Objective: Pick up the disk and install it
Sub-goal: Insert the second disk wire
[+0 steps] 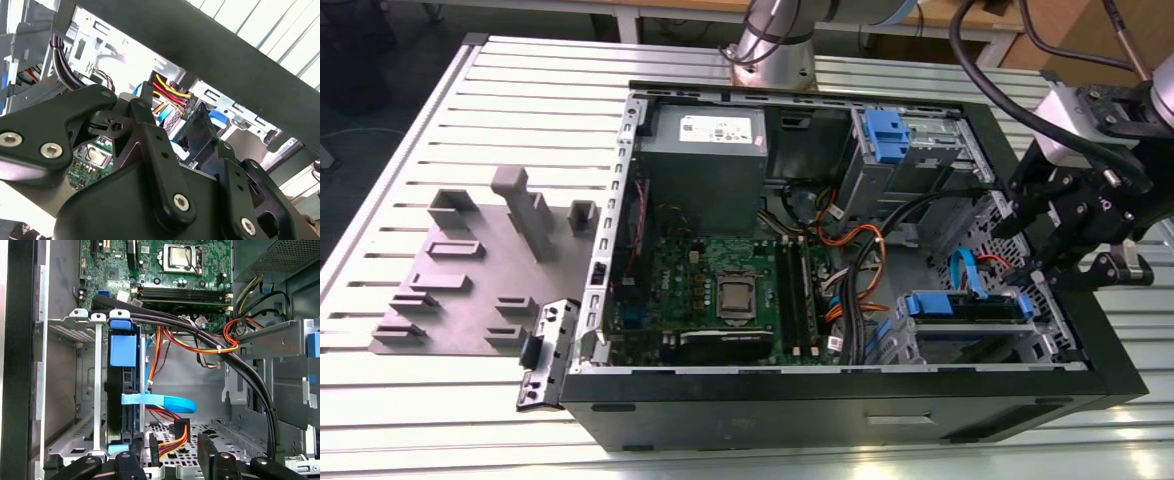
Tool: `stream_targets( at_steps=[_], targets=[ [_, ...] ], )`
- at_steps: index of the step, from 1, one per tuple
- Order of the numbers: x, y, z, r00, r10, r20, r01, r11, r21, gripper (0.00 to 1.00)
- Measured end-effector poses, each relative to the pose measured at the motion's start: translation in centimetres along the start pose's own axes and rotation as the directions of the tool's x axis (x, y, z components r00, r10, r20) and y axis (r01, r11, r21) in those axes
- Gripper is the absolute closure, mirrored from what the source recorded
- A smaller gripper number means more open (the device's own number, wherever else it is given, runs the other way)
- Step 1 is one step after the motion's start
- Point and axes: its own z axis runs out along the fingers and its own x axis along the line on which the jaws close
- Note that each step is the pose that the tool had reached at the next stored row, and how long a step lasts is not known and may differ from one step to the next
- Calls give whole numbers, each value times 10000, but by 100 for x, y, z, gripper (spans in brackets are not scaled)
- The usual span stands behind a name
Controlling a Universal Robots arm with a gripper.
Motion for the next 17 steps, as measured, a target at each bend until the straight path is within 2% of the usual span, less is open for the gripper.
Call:
stream_targets(
  at_steps=[11,13,15,16,17],
  targets=[
    [-3,-17,6,10000,0,0,0,10000,-2,47],
    [-3,-17,6,10000,0,0,0,10000,-2,60],
    [-3,-17,6,10000,0,0,0,10000,-2,60],
    [-3,-17,6,10000,1,0,-1,10000,-2,66],
    [-3,-18,6,10000,0,0,0,10000,-2,66]
  ],
)
